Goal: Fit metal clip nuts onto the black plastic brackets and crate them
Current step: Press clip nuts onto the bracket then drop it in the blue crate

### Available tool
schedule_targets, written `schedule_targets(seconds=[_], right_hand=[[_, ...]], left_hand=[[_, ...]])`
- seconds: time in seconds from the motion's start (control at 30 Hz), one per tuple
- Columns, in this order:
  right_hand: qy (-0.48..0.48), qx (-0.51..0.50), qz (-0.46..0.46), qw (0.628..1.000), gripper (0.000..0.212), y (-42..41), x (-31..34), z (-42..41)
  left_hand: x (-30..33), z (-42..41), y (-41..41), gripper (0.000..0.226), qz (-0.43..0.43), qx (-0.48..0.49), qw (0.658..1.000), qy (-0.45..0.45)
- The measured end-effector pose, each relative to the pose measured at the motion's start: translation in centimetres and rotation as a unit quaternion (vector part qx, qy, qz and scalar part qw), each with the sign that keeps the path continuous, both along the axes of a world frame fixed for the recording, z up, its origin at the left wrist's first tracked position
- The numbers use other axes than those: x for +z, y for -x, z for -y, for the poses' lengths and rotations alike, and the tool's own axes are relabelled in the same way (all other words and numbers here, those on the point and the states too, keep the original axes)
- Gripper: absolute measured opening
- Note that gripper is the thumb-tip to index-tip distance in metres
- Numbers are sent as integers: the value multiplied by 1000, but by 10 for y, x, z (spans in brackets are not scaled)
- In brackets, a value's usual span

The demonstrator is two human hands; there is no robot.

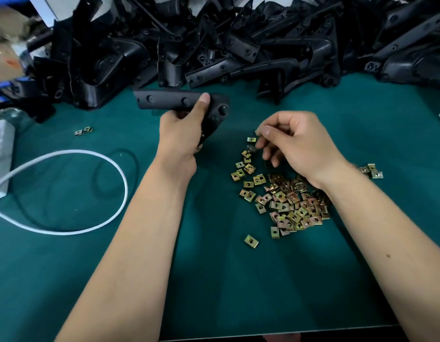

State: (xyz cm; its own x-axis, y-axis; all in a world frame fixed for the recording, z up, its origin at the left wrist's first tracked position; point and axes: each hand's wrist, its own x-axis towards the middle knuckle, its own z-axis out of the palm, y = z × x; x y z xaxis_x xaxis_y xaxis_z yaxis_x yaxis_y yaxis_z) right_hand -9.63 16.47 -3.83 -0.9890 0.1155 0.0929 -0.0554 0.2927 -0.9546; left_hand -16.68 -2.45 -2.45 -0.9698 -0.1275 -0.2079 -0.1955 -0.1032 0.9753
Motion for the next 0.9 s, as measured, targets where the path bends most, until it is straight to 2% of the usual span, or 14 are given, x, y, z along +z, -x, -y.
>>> schedule_targets(seconds=[0.07,0.13,0.27,0.37,0.4,0.5,0.57,0.7,0.8,0.9], right_hand=[[-73,-7,-12,997,11,0,-1,-1],[-102,16,-19,994,6,-1,2,-2],[-244,166,24,955,9,-7,14,-8],[-256,226,74,937,17,-10,20,-14],[-263,230,75,934,18,-11,21,-14],[-286,238,60,926,14,-12,22,-8],[-289,235,54,927,14,-12,21,-6],[-241,178,14,954,12,-10,18,-8],[-106,100,-25,989,9,-6,14,-5],[31,25,-55,998,17,-4,8,2]], left_hand=[[3,0,-1,19,33,-15,998,-57],[4,3,-1,12,58,-51,992,-97],[3,7,-1,6,60,-89,979,-175],[-1,4,-1,7,48,-78,968,-232],[-3,2,-1,10,39,-77,968,-237],[-8,0,1,38,21,-75,969,-233],[-10,-2,1,42,16,-84,966,-242],[-8,-4,-1,15,35,-101,951,-290],[-6,-6,-5,7,54,-98,938,-328],[-6,-9,-9,5,69,-104,935,-331]])
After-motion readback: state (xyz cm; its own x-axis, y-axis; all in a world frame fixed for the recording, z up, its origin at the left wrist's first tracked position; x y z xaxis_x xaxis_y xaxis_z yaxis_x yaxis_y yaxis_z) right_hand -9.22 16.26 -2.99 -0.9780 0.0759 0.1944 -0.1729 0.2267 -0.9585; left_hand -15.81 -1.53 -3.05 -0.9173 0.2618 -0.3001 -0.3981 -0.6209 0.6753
